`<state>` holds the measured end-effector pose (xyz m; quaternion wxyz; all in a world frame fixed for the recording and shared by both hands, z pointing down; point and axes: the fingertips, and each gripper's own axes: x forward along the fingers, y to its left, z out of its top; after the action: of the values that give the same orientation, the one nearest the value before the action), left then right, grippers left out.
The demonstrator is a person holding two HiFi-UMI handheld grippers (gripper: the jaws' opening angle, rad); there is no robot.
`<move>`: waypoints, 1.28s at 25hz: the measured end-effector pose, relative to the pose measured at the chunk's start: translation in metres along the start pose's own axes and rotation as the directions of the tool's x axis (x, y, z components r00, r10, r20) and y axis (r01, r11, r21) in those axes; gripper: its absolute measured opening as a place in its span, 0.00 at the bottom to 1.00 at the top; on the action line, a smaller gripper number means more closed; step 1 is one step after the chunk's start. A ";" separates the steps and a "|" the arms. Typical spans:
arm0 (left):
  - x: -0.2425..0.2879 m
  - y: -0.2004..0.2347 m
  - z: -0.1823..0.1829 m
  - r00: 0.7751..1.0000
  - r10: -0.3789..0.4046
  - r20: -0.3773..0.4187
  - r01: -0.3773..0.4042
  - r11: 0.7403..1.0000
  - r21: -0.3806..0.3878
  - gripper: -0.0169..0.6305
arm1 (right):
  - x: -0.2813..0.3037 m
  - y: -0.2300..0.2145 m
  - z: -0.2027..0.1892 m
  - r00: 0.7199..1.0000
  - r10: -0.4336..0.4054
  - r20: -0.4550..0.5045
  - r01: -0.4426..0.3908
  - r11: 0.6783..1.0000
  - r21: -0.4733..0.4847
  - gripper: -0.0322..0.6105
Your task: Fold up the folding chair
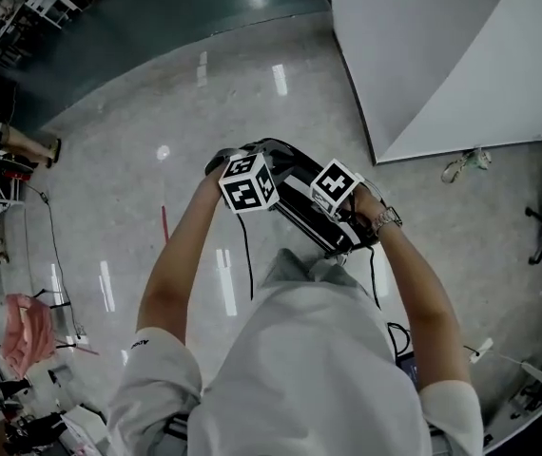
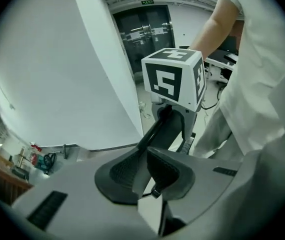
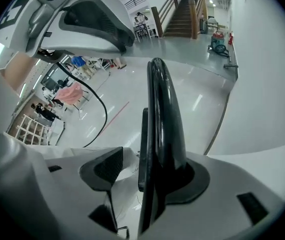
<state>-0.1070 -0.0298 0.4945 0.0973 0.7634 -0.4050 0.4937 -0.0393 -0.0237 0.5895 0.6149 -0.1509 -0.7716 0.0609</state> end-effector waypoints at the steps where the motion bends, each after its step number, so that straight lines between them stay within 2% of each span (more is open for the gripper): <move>1: 0.004 0.000 0.000 0.999 -0.038 -0.022 0.039 0.999 0.019 0.11 | 0.000 -0.001 0.001 1.000 0.004 0.004 -0.004 1.000 0.004 0.47; 2: 0.008 0.000 -0.002 0.996 -0.074 -0.053 0.076 0.996 0.047 0.20 | 0.000 -0.002 0.001 1.000 0.004 0.006 -0.004 1.000 0.008 0.47; 6: 0.017 -0.003 -0.020 0.967 -0.147 -0.210 0.191 0.959 0.209 0.37 | -0.002 0.007 0.000 1.000 0.000 0.003 0.000 1.000 0.022 0.47; 10: 0.024 -0.003 -0.036 0.941 -0.203 -0.272 0.288 0.901 0.323 0.40 | -0.006 0.017 0.002 1.000 -0.015 -0.010 0.016 1.000 0.019 0.47; 14: 0.045 -0.010 -0.050 0.900 -0.302 -0.314 0.412 0.822 0.393 0.40 | -0.001 0.027 0.004 1.000 0.004 -0.012 -0.003 1.000 0.028 0.47; 16: 0.058 -0.013 -0.058 0.881 -0.327 -0.343 0.455 0.785 0.420 0.40 | -0.001 0.031 0.005 1.000 0.014 -0.009 -0.014 0.999 0.032 0.47; 21: 0.079 -0.030 -0.072 0.837 -0.407 -0.365 0.540 0.723 0.431 0.40 | -0.004 0.032 0.004 0.996 0.075 0.038 -0.077 0.995 0.065 0.47; 22: 0.080 -0.033 -0.074 0.829 -0.419 -0.370 0.553 0.715 0.429 0.31 | -0.006 0.032 0.000 0.995 0.090 0.046 -0.093 0.992 0.084 0.47; 23: 0.080 -0.034 -0.075 0.823 -0.429 -0.373 0.562 0.712 0.421 0.24 | -0.007 0.030 -0.007 0.994 0.101 0.045 -0.105 0.989 0.107 0.47; 24: 0.080 -0.034 -0.075 0.817 -0.438 -0.376 0.570 0.713 0.408 0.22 | -0.008 0.028 -0.017 0.994 0.103 0.036 -0.107 0.986 0.128 0.47; 27: 0.082 -0.029 -0.072 0.800 -0.458 -0.389 0.591 0.712 0.378 0.19 | -0.007 0.016 -0.050 0.999 0.043 0.004 -0.043 0.988 0.148 0.47; 28: 0.083 -0.028 -0.072 0.792 -0.466 -0.394 0.601 0.708 0.371 0.18 | -0.007 0.012 -0.055 1.000 0.000 -0.001 0.000 0.990 0.138 0.44; 30: 0.084 -0.027 -0.073 0.779 -0.482 -0.401 0.619 0.696 0.364 0.17 | -0.005 0.004 -0.055 0.996 -0.088 -0.013 0.089 0.992 0.092 0.19; 32: 0.084 -0.027 -0.073 0.774 -0.491 -0.399 0.625 0.690 0.365 0.16 | -0.004 -0.001 -0.053 0.993 -0.116 -0.023 0.117 0.991 0.061 0.17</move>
<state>-0.1214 -0.0164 0.6071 0.1068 0.7749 0.0013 0.6230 0.0125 -0.0305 0.5980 0.6293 -0.0870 -0.7708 0.0477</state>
